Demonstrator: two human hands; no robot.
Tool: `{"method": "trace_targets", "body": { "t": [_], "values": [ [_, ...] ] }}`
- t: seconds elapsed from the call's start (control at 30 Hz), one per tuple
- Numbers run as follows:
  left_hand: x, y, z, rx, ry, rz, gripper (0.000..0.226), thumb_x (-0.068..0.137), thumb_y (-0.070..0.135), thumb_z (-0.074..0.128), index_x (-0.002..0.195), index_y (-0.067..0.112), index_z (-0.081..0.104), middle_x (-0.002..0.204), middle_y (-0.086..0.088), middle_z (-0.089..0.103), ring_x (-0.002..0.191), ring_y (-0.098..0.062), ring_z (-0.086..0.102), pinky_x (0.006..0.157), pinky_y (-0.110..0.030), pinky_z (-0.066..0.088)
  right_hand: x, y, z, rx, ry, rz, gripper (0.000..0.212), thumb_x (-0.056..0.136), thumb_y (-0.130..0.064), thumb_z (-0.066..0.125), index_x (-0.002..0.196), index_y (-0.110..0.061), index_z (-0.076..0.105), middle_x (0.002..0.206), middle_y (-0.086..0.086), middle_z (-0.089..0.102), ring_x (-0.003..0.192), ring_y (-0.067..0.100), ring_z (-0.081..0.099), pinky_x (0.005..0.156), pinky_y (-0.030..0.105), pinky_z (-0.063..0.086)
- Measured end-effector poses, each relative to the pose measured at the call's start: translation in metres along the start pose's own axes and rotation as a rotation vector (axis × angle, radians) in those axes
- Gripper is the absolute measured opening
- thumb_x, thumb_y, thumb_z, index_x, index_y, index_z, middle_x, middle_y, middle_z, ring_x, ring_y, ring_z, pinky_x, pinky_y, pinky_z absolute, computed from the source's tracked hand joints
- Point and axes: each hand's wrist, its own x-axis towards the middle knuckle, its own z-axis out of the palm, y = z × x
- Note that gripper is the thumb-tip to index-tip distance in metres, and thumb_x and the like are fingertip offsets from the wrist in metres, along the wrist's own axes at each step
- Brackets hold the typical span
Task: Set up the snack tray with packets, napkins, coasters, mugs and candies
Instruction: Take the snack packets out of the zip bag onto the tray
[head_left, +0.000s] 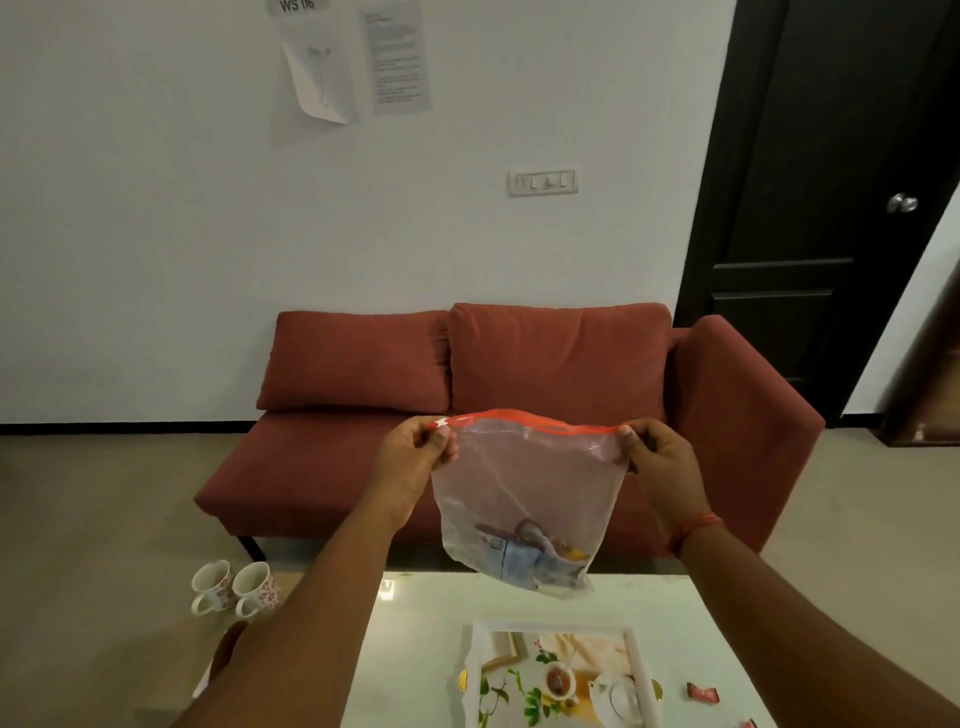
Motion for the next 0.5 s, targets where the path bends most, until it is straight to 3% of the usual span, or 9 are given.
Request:
{"method": "trace_targets", "body": {
  "t": [0.13, 0.3, 0.4, 0.5],
  "values": [
    [0.003, 0.005, 0.003, 0.311, 0.064, 0.108, 0.02, 0.099, 0.026, 0.056, 0.091, 0.009, 0.064, 0.069, 0.003, 0.057, 0.061, -0.006, 0.047, 0.053, -0.011, 0.04, 0.013, 0.006, -0.002, -0.051, 0.021, 0.082, 0.017, 0.096, -0.014, 0.059, 0.086, -0.003, 0.067, 0.075, 0.007, 0.064, 0.071, 0.018, 0.056, 0.071, 0.042, 0.053],
    [0.006, 0.011, 0.018, 0.461, 0.03, 0.2, 0.029, 0.1, 0.034, 0.051, 0.085, 0.013, 0.065, 0.068, 0.003, 0.055, 0.062, -0.006, 0.046, 0.055, -0.019, 0.038, 0.026, 0.0, 0.001, -0.232, 0.199, 0.193, 0.007, 0.092, -0.012, 0.061, 0.098, -0.01, 0.065, 0.097, 0.007, 0.064, 0.096, 0.028, 0.063, 0.081, 0.036, 0.05],
    [0.007, 0.015, 0.032, 0.477, -0.003, 0.235, 0.023, 0.102, 0.029, 0.048, 0.086, 0.024, 0.064, 0.066, 0.003, 0.055, 0.059, -0.005, 0.046, 0.052, -0.013, 0.037, 0.028, -0.021, 0.019, -0.389, 0.13, -0.132, 0.015, 0.09, -0.008, 0.063, 0.104, -0.012, 0.065, 0.107, 0.006, 0.06, 0.096, 0.021, 0.06, 0.086, 0.034, 0.049],
    [0.009, 0.02, 0.044, 0.517, -0.047, 0.25, 0.028, 0.103, 0.032, 0.045, 0.085, 0.021, 0.065, 0.061, 0.01, 0.051, 0.054, -0.002, 0.044, 0.051, -0.014, 0.036, 0.025, -0.051, 0.047, -0.497, -0.226, -0.4, 0.021, 0.091, -0.014, 0.064, 0.112, -0.016, 0.067, 0.109, -0.005, 0.058, 0.101, 0.012, 0.056, 0.09, 0.026, 0.046]
  ]
}}
